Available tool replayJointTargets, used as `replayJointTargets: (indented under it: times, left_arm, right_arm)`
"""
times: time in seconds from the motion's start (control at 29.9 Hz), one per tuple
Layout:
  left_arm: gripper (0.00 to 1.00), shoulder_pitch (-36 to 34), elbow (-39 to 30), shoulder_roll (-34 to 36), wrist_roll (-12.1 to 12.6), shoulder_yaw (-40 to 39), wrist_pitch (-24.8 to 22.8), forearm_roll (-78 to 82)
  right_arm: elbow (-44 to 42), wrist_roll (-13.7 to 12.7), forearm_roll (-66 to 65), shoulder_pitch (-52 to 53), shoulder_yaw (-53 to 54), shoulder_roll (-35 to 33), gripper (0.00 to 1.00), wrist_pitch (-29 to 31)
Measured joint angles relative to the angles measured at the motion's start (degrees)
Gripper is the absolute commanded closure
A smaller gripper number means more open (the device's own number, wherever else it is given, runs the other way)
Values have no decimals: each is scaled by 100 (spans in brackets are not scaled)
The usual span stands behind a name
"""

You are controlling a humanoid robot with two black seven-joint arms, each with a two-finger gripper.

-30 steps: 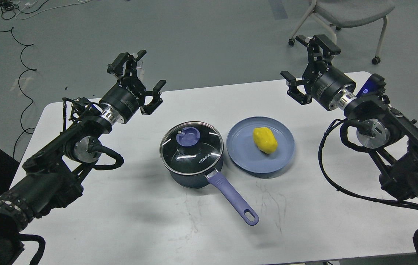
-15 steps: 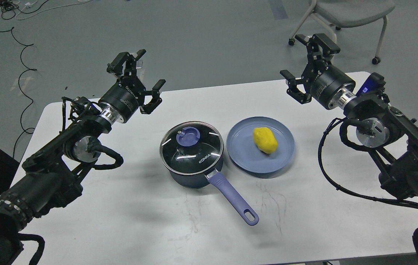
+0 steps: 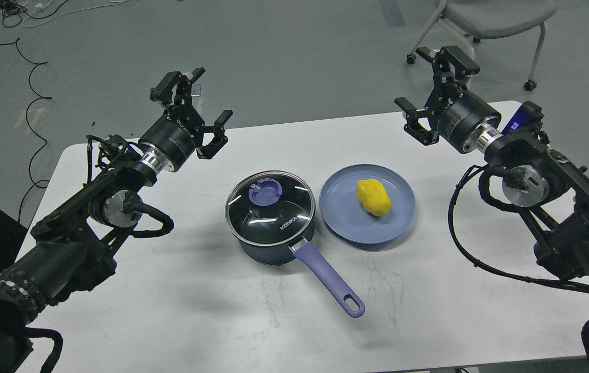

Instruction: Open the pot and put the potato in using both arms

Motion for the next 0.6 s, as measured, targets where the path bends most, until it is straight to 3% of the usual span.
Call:
replayJointTargets:
  times: [0.43,0.47,0.6]
  left_arm:
    - [2,-173,-3,207,-76,8,85,236]
    - [2,-206,-8,246,-145,12,132,466]
    - [2,-357,-151,420,-811,14,643,2092]
  right_arm:
    - [11,6,0,0,5,-37,0,0]
    - [11,8,0,-1,6,-54,0,0]
    - [11,15,0,-18,13,-84,0,-7]
